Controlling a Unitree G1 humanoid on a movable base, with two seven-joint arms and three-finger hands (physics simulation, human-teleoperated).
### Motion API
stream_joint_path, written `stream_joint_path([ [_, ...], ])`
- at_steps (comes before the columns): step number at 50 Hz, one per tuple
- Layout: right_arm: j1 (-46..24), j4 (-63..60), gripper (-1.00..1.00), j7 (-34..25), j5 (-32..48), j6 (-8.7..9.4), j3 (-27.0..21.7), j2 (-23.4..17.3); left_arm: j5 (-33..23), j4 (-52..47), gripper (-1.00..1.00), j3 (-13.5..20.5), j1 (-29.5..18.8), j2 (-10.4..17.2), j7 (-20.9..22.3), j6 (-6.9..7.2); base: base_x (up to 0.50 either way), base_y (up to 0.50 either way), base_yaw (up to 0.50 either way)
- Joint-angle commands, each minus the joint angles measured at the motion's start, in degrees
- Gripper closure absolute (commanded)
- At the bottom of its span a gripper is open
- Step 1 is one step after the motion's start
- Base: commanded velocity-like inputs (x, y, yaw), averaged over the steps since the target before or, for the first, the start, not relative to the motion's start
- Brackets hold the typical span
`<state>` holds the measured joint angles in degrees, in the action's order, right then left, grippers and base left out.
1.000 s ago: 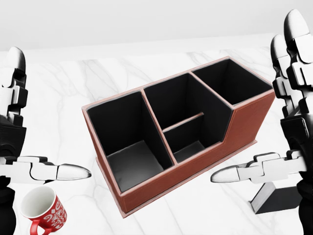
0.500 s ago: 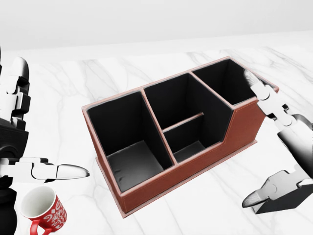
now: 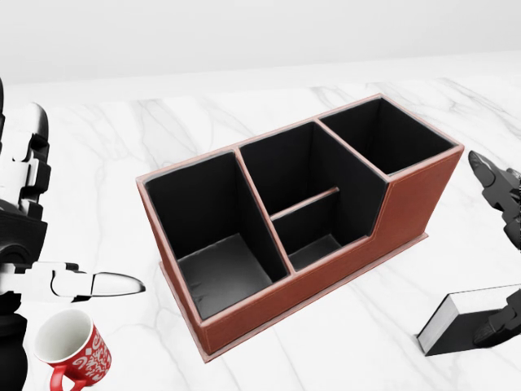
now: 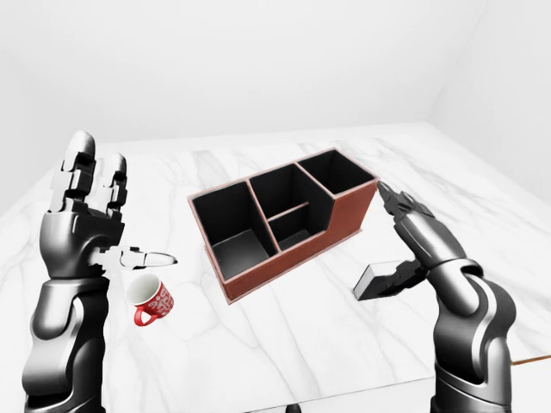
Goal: Pick up the book and place it in the left compartment of the caddy.
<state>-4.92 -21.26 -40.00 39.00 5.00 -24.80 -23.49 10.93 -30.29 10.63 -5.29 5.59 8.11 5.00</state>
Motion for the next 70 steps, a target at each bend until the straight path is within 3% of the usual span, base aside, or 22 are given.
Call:
stream_joint_path([
  [1, -1.2, 11.0, -1.0, 0.0, 11.4, 0.0, 2.7, -2.0, 0.1, 0.9, -1.0, 0.4, 0.0, 0.2, 0.0, 0.0, 0.0, 0.0, 0.0],
  [3, -1.6, 13.0, -1.0, 0.0, 13.3, 0.0, 3.3, -2.1, 0.2, 1.3, -1.0, 0.7, 0.1, 0.3, 0.0, 0.0, 0.0, 0.0, 0.0],
  [5, -2.2, 15.5, -1.0, 0.0, 15.5, -2.18, 4.0, -2.6, 0.1, 1.9, -1.0, 0.8, 0.1, 0.3, 0.0, 0.0, 0.0, 0.0, 0.0],
  [10, -3.4, 17.5, -1.0, 0.0, 17.6, -3.58, 5.0, -2.2, 0.2, 2.3, -1.0, 1.0, 0.1, 0.4, -0.1, 0.0, 0.0, 0.0, 0.0],
  [12, -3.0, 19.3, -1.0, 0.0, 20.2, -5.75, 6.1, -2.8, 0.3, 2.4, -1.0, 1.1, 0.2, 0.4, -0.2, 0.0, 0.0, 0.0, 0.0],
  [19, -6.0, 25.9, -1.0, 0.0, 24.9, -8.74, 8.3, -3.2, 0.5, 2.6, -1.0, 1.7, 0.6, 0.5, -0.3, 0.0, 0.0, 0.0, 0.0],
  [47, -13.1, 42.6, -1.0, 0.0, 29.2, -9.96, 13.1, -5.5, 0.7, 1.8, -1.0, 2.8, 1.1, 0.9, -0.5, 0.0, 0.0, 0.0, 0.0],
  [59, -16.2, 51.5, -1.0, 0.0, 28.9, -8.34, 15.0, -6.3, 0.7, 1.2, -1.0, 3.1, 1.6, 0.8, -0.4, 0.0, 0.0, 0.0, 0.0],
  [70, -20.0, 63.8, -1.0, 5.7, 27.7, -6.94, 17.6, -7.5, 0.6, 1.4, -1.0, 3.3, 1.9, 0.7, -0.4, 0.0, 0.0, 0.0, 0.0],
])
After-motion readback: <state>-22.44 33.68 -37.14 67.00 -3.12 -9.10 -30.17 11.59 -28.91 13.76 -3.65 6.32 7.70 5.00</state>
